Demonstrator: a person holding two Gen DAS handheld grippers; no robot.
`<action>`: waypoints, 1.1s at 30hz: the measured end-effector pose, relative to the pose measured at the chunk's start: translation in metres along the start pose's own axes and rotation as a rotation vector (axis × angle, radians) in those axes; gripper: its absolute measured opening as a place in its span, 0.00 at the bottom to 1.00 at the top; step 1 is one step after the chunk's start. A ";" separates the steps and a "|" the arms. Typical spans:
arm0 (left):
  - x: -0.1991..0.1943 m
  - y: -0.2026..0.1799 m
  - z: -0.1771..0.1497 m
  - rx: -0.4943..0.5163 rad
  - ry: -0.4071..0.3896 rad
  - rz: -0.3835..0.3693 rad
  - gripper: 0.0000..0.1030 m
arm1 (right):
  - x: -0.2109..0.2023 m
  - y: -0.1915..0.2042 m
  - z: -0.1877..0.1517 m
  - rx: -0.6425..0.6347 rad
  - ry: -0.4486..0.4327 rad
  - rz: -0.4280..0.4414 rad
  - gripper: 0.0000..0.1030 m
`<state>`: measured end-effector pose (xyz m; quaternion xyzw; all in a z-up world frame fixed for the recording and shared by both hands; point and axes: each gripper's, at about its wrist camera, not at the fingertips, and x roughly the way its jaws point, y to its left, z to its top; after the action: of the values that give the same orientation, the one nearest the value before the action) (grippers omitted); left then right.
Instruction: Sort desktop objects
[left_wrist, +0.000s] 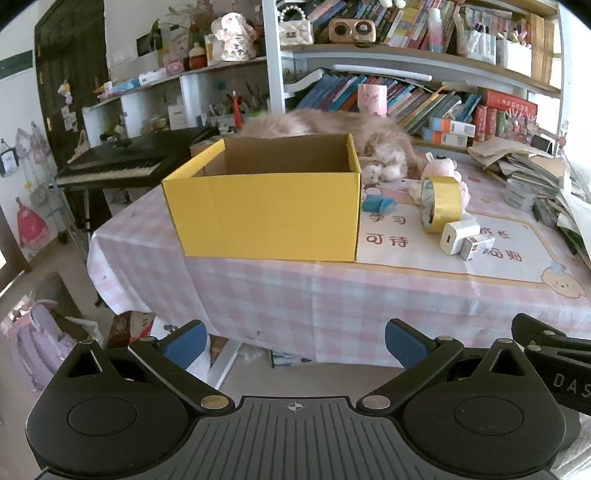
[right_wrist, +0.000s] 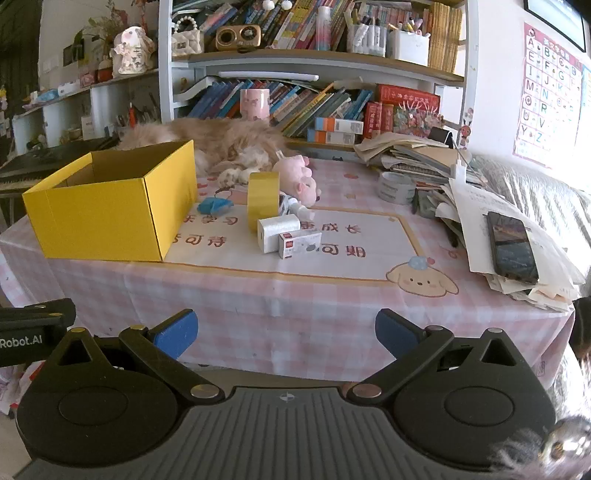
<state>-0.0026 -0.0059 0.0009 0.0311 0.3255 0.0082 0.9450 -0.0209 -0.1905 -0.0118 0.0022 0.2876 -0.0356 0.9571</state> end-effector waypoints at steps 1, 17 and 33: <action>0.000 0.001 0.000 -0.001 0.001 -0.003 1.00 | 0.000 0.000 0.000 0.000 0.000 0.000 1.00; 0.004 0.002 0.001 -0.001 0.014 -0.013 1.00 | 0.002 -0.002 0.002 0.001 0.006 0.000 1.00; 0.009 0.003 0.001 0.005 0.031 -0.015 1.00 | 0.008 0.002 0.001 -0.007 0.022 -0.006 1.00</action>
<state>0.0046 -0.0030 -0.0035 0.0308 0.3405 0.0006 0.9397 -0.0136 -0.1890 -0.0158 -0.0016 0.2982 -0.0375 0.9538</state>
